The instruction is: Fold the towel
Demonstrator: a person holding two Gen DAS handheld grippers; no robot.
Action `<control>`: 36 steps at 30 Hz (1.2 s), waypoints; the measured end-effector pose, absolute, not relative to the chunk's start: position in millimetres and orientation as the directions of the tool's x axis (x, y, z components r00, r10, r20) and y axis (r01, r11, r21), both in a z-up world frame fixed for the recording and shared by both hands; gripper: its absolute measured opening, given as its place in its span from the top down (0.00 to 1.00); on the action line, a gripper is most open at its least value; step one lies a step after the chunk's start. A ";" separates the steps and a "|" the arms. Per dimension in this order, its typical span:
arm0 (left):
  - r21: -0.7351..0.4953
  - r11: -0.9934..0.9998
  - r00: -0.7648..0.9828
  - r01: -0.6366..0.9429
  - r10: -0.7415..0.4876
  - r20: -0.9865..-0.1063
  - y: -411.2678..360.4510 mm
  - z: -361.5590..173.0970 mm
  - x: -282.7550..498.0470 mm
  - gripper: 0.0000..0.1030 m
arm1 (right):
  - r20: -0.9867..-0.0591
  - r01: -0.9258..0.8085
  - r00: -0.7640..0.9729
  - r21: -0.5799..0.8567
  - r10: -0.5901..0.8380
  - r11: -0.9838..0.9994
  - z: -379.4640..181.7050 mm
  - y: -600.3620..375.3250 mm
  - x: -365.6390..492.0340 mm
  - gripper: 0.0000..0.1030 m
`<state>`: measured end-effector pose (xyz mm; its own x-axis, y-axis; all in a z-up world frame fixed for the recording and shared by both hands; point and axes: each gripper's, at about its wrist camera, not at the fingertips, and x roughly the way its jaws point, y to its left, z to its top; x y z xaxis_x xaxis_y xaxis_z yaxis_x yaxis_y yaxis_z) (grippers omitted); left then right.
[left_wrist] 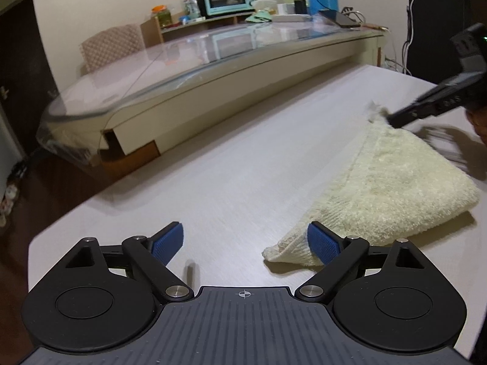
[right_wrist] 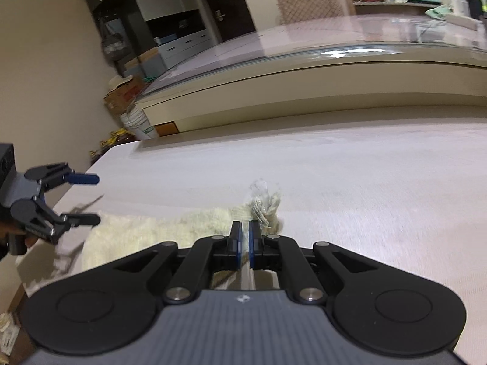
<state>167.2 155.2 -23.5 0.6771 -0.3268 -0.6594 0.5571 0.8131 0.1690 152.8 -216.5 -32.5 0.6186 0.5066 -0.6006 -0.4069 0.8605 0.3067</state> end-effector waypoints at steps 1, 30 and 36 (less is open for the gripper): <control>0.171 0.808 0.674 0.564 -0.331 -0.661 154.7 -23.8 170.3 0.09 | -0.599 -0.406 0.621 0.306 0.506 0.861 -33.2 -216.8 151.6 0.96; 0.096 0.870 0.679 0.484 -0.304 -0.669 161.8 -13.9 171.2 0.10 | -0.566 -0.444 0.617 0.324 0.547 0.835 -15.3 -209.0 169.7 0.55; 0.083 0.912 0.675 0.402 -0.234 -0.700 147.2 -3.4 131.3 0.07 | -0.599 -0.466 0.591 0.294 0.540 0.835 -1.0 -207.8 133.5 0.17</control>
